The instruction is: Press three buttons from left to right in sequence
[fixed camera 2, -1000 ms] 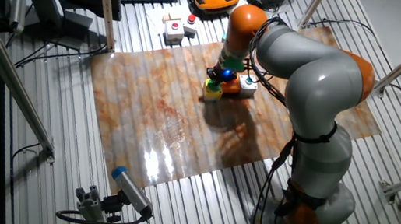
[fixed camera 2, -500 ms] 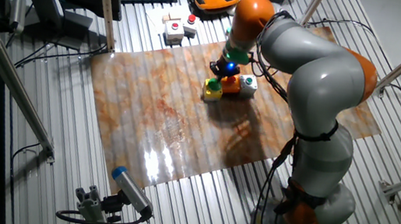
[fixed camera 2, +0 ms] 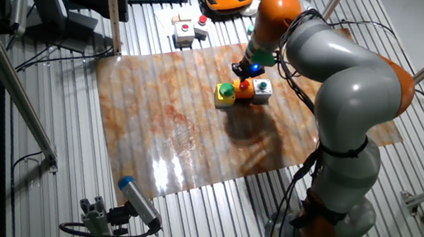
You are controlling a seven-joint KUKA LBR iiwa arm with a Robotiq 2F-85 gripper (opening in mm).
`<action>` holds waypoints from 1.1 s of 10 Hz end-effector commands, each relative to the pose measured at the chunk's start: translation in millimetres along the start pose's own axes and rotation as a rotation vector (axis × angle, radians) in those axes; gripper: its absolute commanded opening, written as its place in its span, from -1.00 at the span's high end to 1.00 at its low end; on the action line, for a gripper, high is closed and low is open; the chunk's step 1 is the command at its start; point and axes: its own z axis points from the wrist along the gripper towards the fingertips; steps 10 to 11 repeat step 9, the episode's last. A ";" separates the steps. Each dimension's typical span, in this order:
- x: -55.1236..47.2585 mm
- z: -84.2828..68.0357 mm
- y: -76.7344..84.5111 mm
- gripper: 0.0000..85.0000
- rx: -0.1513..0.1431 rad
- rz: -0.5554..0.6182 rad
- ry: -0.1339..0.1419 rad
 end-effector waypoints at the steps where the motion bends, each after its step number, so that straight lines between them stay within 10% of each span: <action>1: -0.8 -6.7 -4.3 1.00 -0.009 0.006 0.001; 11: -2.5 -14.4 -9.3 1.00 -0.024 0.012 0.024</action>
